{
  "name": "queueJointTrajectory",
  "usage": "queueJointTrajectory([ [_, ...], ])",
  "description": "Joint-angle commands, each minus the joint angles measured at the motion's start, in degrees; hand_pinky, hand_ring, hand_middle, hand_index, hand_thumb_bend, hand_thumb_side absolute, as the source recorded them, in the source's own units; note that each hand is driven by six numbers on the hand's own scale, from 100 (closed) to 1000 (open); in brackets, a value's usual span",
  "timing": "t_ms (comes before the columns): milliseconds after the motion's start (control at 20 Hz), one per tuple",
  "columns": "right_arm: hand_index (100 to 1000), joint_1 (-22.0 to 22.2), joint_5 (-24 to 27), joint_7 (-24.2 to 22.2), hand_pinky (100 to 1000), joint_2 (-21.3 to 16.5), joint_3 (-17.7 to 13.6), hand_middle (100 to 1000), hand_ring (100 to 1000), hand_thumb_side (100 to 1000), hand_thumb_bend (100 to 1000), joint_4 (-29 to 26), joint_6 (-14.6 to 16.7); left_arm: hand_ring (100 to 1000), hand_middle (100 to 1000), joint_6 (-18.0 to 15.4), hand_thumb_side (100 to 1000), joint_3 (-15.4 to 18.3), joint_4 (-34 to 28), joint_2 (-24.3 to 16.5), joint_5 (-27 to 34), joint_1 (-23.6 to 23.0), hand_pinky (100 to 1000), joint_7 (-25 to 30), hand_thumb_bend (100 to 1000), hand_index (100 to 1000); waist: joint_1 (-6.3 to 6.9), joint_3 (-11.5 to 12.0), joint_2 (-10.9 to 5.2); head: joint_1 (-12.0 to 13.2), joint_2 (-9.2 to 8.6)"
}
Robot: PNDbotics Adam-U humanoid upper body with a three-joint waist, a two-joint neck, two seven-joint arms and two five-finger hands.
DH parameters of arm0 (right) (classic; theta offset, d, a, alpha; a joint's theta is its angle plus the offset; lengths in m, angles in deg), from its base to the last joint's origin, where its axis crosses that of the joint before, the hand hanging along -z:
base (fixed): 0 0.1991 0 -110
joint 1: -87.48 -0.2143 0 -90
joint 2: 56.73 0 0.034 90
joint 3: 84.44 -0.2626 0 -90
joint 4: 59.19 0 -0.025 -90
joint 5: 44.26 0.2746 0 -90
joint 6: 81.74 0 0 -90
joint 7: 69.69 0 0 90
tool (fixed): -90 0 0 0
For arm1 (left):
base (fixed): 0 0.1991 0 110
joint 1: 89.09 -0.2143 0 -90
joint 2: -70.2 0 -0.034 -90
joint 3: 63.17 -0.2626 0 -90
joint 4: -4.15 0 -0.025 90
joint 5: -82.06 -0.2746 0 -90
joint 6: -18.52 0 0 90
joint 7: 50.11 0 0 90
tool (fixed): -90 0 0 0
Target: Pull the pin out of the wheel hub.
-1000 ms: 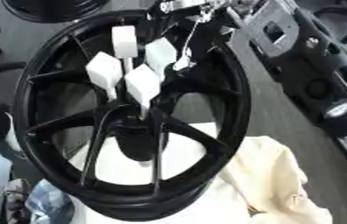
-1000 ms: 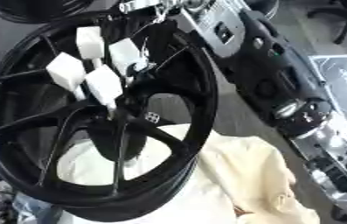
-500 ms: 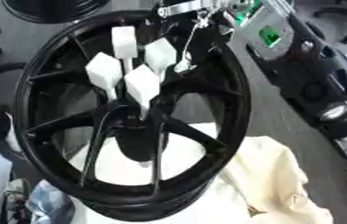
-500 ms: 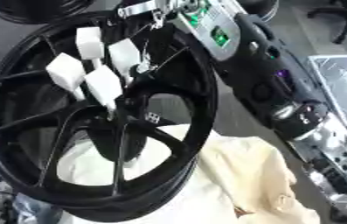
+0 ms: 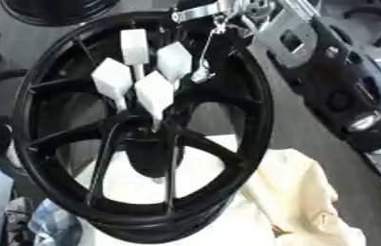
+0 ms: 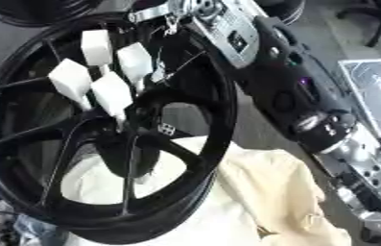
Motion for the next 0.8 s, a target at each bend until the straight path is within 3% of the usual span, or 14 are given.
queueJointTrajectory([
  [50,781,-1.56,0.18,0.15,839,-0.5,-0.3,667,779,100,405,-0.71,-0.45,769,739,0.01,826,0.19,-0.66,-0.99,-0.32,0.59,748,0.35,230,709,0.21,0.11,-1.16,-0.19,-0.77],
  [800,739,-1.99,0.28,0.15,821,-0.25,0.31,608,751,100,397,-0.84,-1.67,770,740,0.13,831,0.16,-0.57,-0.91,-0.38,0.72,750,0.61,225,706,0.31,0.19,-1.07,-0.84,-2.01],
])
